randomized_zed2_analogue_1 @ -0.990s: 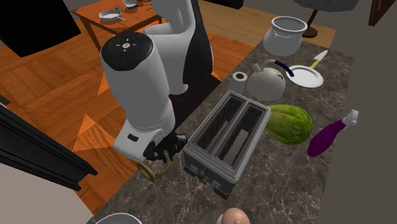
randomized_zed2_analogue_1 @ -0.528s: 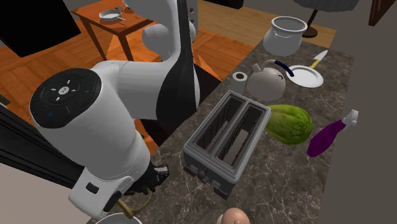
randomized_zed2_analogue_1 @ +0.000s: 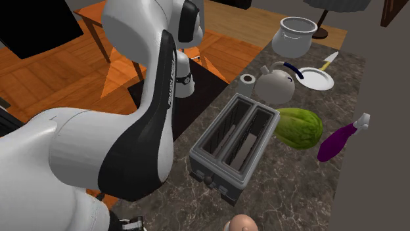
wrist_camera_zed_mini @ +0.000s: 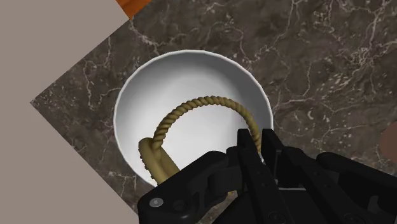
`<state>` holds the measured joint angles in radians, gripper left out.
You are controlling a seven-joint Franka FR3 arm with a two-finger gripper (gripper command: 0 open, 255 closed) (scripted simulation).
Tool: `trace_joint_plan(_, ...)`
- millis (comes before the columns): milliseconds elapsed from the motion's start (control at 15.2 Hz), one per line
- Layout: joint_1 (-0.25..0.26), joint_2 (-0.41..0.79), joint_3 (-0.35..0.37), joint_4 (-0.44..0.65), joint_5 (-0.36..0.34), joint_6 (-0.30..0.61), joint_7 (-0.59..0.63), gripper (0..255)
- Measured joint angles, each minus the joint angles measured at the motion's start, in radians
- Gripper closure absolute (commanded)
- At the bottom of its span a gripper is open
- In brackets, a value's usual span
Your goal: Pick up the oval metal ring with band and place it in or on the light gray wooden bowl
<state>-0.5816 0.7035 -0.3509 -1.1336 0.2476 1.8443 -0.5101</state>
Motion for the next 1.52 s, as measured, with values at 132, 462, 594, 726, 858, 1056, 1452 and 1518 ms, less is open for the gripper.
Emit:
trace_joint_plan(132, -0.058, 0.126, 0.014, 0.221, 0.018, -0.092, 0.001, 255)
trace_joint_plan(462, -0.067, 0.173, 0.021, 0.250, 0.025, -0.075, 0.000, 255)
trace_joint_plan(594, -0.060, 0.166, 0.020, 0.208, 0.026, -0.041, -0.004, 255)
trace_joint_plan(726, -0.058, 0.171, 0.021, 0.190, 0.027, -0.019, -0.007, 255)
trace_joint_plan(858, -0.053, 0.169, 0.021, 0.160, 0.029, 0.008, -0.009, 255)
trace_joint_plan(1056, -0.051, 0.177, 0.023, 0.139, 0.031, 0.036, -0.013, 255)
trace_joint_plan(1452, -0.050, 0.178, 0.023, 0.136, 0.032, 0.040, -0.013, 0)
trace_joint_plan(1518, -0.050, 0.178, 0.023, 0.136, 0.032, 0.040, -0.013, 0)
